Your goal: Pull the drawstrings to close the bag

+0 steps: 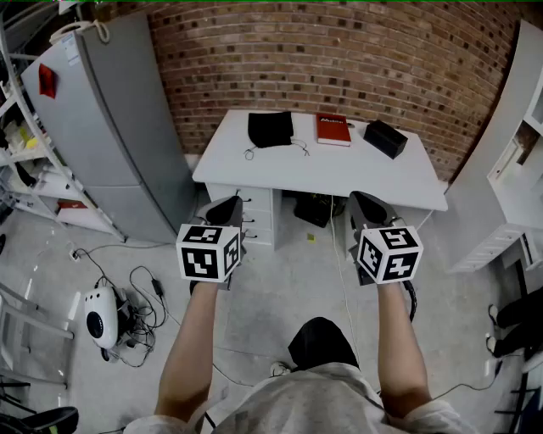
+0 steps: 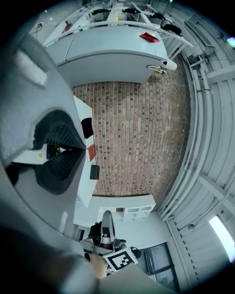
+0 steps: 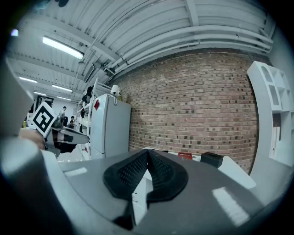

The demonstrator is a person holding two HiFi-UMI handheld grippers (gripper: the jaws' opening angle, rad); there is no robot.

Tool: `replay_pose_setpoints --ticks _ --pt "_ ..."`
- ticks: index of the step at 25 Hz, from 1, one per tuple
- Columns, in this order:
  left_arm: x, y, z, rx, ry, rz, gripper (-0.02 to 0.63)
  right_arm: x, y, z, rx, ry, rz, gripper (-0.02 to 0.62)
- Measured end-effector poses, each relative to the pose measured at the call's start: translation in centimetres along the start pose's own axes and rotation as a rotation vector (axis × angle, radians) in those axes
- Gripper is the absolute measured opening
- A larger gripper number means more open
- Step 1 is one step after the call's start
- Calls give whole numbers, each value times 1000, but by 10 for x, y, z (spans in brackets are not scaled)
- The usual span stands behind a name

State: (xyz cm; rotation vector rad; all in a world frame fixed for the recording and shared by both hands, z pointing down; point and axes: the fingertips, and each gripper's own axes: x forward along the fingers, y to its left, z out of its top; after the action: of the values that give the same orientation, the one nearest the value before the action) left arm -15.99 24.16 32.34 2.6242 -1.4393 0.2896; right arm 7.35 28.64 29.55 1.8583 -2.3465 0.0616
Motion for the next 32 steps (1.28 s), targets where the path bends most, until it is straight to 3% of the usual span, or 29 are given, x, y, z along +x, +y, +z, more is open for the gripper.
replay_pose_setpoints --ticks 8,12,32 --pt "18 6 7 -12 -19 6 5 15 -6 1 -8 -2 4 3" --pt "32 12 11 -23 -35 10 8 28 -10 -2 -4 -4 21 44" --pt "166 53 29 -27 -8 48 141 172 -75 -10 7 8 108 130"
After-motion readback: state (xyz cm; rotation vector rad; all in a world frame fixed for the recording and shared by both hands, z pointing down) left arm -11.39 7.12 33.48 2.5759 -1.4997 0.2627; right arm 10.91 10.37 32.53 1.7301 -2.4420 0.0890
